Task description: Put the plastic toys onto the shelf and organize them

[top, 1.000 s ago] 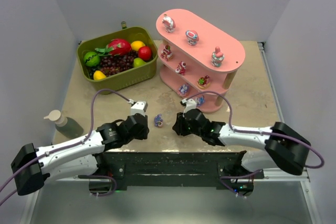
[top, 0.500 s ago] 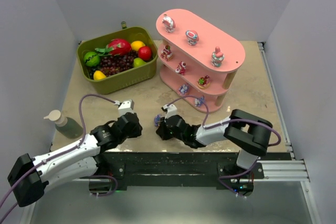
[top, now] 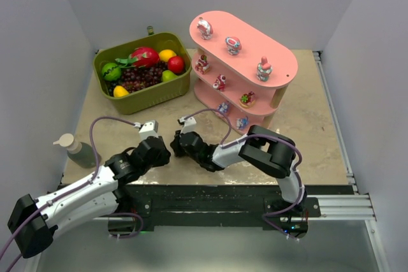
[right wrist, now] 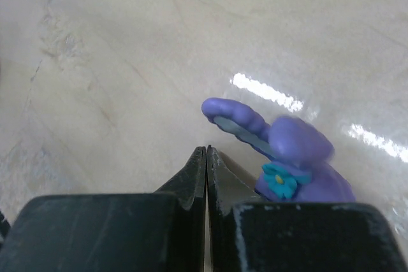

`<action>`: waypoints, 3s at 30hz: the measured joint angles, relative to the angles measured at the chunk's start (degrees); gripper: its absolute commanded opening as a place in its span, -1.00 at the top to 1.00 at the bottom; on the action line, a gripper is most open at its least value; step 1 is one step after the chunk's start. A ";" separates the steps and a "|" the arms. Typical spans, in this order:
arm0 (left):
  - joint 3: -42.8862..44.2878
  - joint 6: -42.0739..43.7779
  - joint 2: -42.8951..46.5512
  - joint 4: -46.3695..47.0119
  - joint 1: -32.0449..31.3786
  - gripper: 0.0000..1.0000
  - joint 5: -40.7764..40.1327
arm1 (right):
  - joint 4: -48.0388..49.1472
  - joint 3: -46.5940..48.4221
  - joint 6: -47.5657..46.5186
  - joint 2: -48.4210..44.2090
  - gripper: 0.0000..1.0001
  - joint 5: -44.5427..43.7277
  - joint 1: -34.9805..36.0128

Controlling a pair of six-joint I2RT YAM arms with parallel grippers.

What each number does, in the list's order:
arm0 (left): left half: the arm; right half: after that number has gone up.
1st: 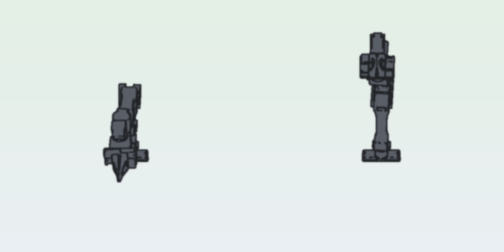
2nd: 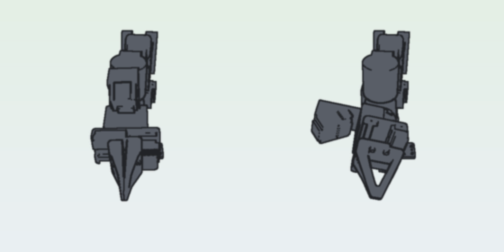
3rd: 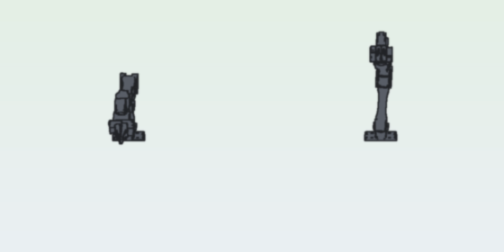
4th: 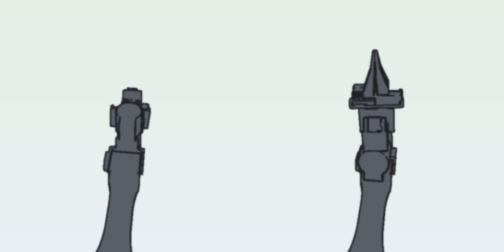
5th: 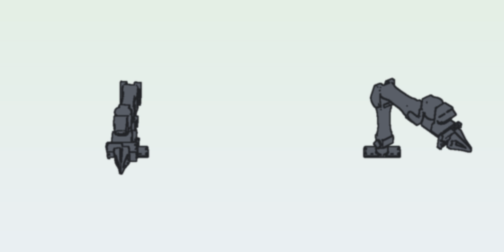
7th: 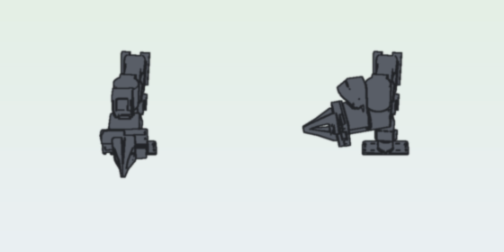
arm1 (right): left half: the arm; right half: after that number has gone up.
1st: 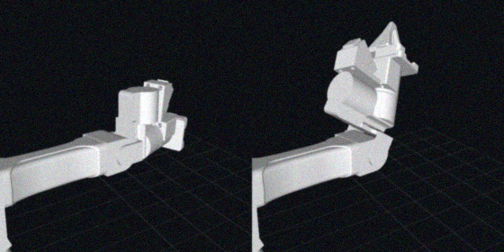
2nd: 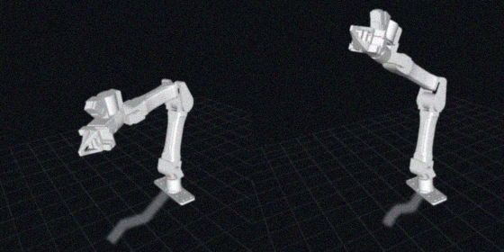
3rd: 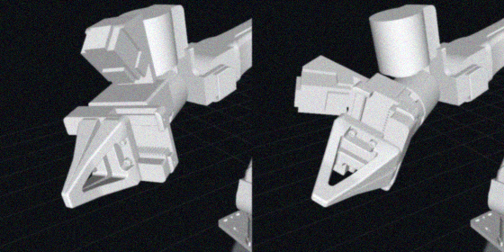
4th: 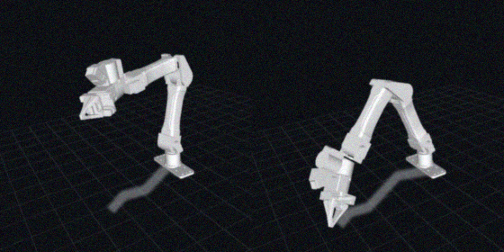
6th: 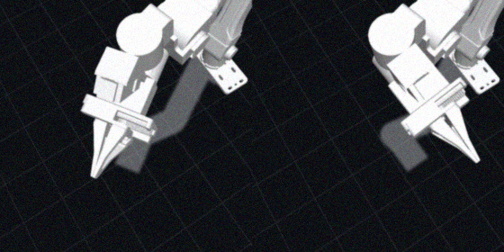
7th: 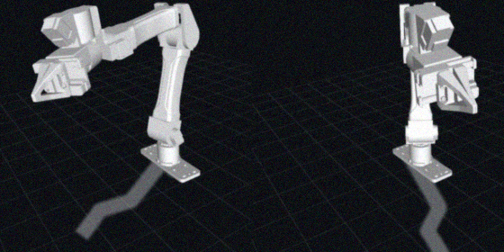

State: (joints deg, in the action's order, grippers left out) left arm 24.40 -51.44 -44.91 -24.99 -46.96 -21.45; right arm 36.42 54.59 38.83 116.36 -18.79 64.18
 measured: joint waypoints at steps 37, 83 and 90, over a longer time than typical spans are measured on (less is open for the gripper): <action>7.37 -32.52 -15.74 5.51 0.26 -0.96 -4.87 | -48.85 -10.78 12.24 -42.91 -0.20 -21.16 0.20; 33.44 -46.49 -51.95 -11.96 13.31 0.30 9.66 | -61.83 -16.50 14.75 -62.53 -0.22 -25.62 -3.54; 33.64 -43.41 -52.39 -11.37 13.49 0.99 9.62 | -62.12 -17.03 14.75 -63.21 -0.22 -25.68 -4.28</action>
State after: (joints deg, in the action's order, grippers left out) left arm 58.04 -94.85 -97.30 -36.36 -33.47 -11.84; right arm -25.69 37.56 53.58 53.15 -44.47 59.90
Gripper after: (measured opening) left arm 0.434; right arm 0.608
